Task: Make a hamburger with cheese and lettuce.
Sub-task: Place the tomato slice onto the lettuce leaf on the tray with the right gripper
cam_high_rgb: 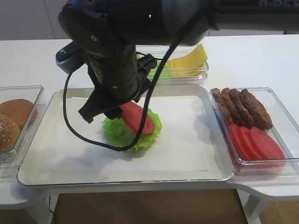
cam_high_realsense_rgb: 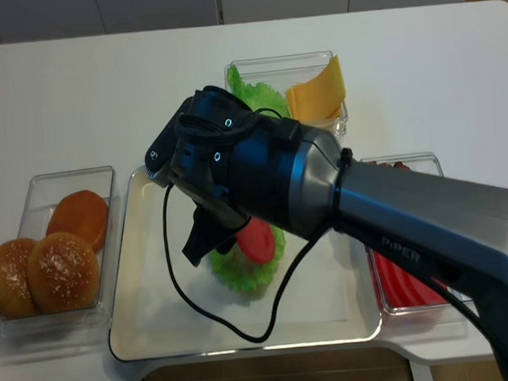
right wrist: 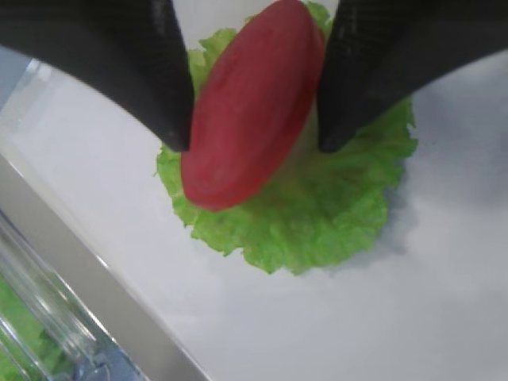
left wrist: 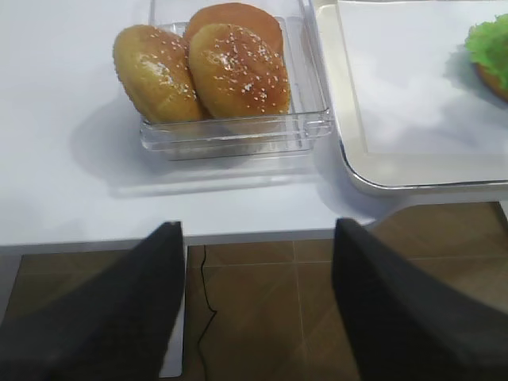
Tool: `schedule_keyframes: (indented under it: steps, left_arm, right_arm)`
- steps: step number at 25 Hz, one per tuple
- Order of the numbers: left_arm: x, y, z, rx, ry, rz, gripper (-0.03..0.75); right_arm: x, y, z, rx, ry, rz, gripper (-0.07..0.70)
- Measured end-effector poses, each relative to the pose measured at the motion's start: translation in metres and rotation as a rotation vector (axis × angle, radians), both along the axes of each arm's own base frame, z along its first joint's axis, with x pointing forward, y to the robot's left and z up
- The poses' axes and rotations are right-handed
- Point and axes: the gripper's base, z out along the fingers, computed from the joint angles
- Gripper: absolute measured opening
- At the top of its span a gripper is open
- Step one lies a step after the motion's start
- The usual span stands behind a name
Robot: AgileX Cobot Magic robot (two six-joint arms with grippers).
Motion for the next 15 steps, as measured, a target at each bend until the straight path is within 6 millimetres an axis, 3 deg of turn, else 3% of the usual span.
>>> schedule_keyframes:
  steps: [15]
  left_arm:
    - [0.0000, 0.0000, 0.0000, 0.000, 0.000, 0.000, 0.439]
  right_arm:
    - [-0.0038, 0.0022, -0.0016, 0.030, 0.046, -0.007, 0.456]
